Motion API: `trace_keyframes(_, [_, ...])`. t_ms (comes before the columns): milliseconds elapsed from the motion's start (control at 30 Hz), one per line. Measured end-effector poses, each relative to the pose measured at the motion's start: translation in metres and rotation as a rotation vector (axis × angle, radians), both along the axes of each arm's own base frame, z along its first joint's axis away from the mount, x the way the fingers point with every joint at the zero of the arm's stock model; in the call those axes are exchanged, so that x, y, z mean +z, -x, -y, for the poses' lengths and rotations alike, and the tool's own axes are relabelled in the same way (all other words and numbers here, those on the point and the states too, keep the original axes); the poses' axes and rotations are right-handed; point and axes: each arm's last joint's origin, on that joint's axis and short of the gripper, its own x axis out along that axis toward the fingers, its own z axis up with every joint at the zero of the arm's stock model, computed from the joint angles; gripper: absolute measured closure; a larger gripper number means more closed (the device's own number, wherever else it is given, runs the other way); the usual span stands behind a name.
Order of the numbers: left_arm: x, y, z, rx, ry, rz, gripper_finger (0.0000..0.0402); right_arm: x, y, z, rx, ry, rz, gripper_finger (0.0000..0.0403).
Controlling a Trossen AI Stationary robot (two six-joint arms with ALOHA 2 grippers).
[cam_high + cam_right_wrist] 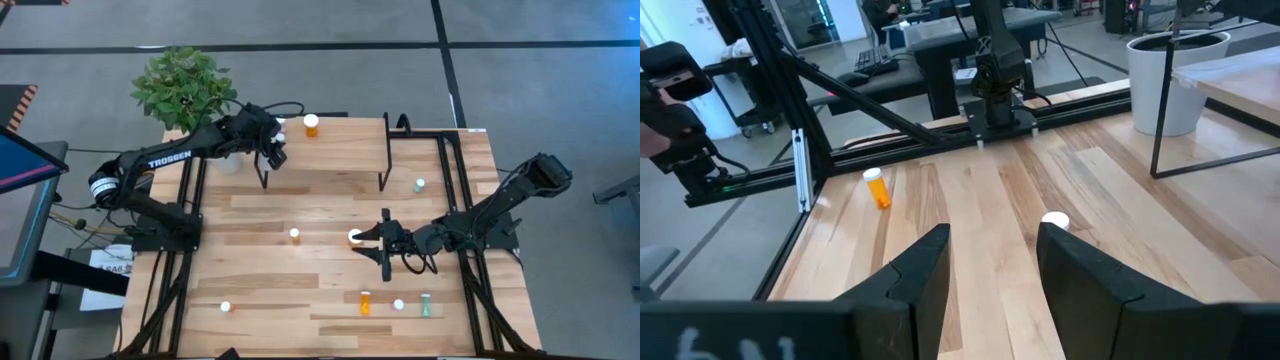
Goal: Pick and place medicine bottles onto shelf by color
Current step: Put the left pink pill bottle on the shelf aligned with the other pink bottle, then put the pink pill bottle on the shelf aligned with the other pink bottle
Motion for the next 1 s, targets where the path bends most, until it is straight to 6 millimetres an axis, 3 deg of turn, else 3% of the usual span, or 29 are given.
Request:
trace_keyframes(200, [0.009, 0.006, 0.004, -0.002, -0.014, 0.02, 0.0204, 0.0, 0.0, 0.0, 0.0, 0.0, 0.0, 0.023])
trace_keyframes(400, [0.038, 0.028, 0.019, -0.011, -0.069, 0.104, 0.0196, 0.0, 0.0, 0.0, 0.0, -0.001, 0.0, 0.023])
trace_keyframes(567, [0.074, 0.058, 0.052, -0.176, -0.098, 0.281, 0.0193, 0.0, 0.0, -0.001, -0.002, -0.032, 0.003, 0.023])
trace_keyframes(667, [0.083, 0.077, 0.081, -0.346, -0.11, 0.433, 0.0193, 0.005, 0.0, -0.004, 0.007, -0.058, 0.017, 0.023])
trace_keyframes(833, [0.056, 0.105, 0.12, -0.456, -0.136, 0.654, 0.0193, 0.026, -0.003, -0.018, 0.054, -0.033, 0.025, 0.023])
trace_keyframes(1000, [0.015, 0.121, 0.145, -0.54, -0.132, 0.863, 0.0193, 0.043, -0.004, -0.028, 0.025, -0.061, -0.212, 0.023])
